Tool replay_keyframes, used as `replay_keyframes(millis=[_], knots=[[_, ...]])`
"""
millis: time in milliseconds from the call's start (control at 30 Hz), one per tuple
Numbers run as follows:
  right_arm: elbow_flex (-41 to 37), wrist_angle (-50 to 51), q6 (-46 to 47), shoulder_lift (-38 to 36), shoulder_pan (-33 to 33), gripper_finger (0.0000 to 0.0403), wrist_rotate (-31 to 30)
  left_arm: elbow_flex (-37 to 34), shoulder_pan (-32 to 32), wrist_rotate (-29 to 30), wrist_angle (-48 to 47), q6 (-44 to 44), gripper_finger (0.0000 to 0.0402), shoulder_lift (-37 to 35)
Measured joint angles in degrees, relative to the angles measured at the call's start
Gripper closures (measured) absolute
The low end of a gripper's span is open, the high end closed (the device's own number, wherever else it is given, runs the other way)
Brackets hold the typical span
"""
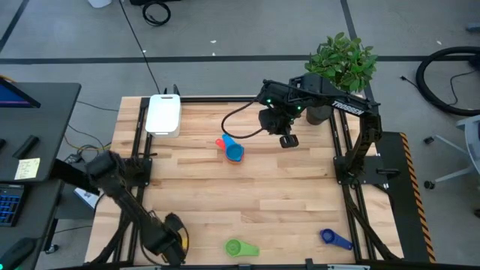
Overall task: Nest measuring cups in basket
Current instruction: Stack the yellow measuring cup on top of the light blue measuring cup
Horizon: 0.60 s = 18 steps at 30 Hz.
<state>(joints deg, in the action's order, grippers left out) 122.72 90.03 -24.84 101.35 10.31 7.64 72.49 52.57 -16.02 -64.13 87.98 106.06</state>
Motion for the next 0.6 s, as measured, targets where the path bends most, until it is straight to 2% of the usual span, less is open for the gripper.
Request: replay_keyframes(millis=[200, 333, 467, 600], knots=[[-0.02, -0.01, -10.19, -3.56, 0.00, 0.0354, -7.87, 0.07, -10.84, 5.72, -1.30, 5.90, 0.0390, -8.36], [-0.02, -0.16, -12.36, -7.69, 0.07, 0.0354, -9.77, 0.07, -20.47, 9.67, -0.61, 5.58, 0.0390, -12.57], [0.00, -2.06, -12.30, -12.24, 0.04, 0.0354, -9.73, 0.20, -30.11, 16.16, 3.64, 1.01, 0.0390, -14.77], [0.00, -4.03, -13.02, -16.26, 0.20, 0.0354, -11.14, 0.24, -39.63, 18.83, 11.76, -5.02, 0.0390, -15.63]])
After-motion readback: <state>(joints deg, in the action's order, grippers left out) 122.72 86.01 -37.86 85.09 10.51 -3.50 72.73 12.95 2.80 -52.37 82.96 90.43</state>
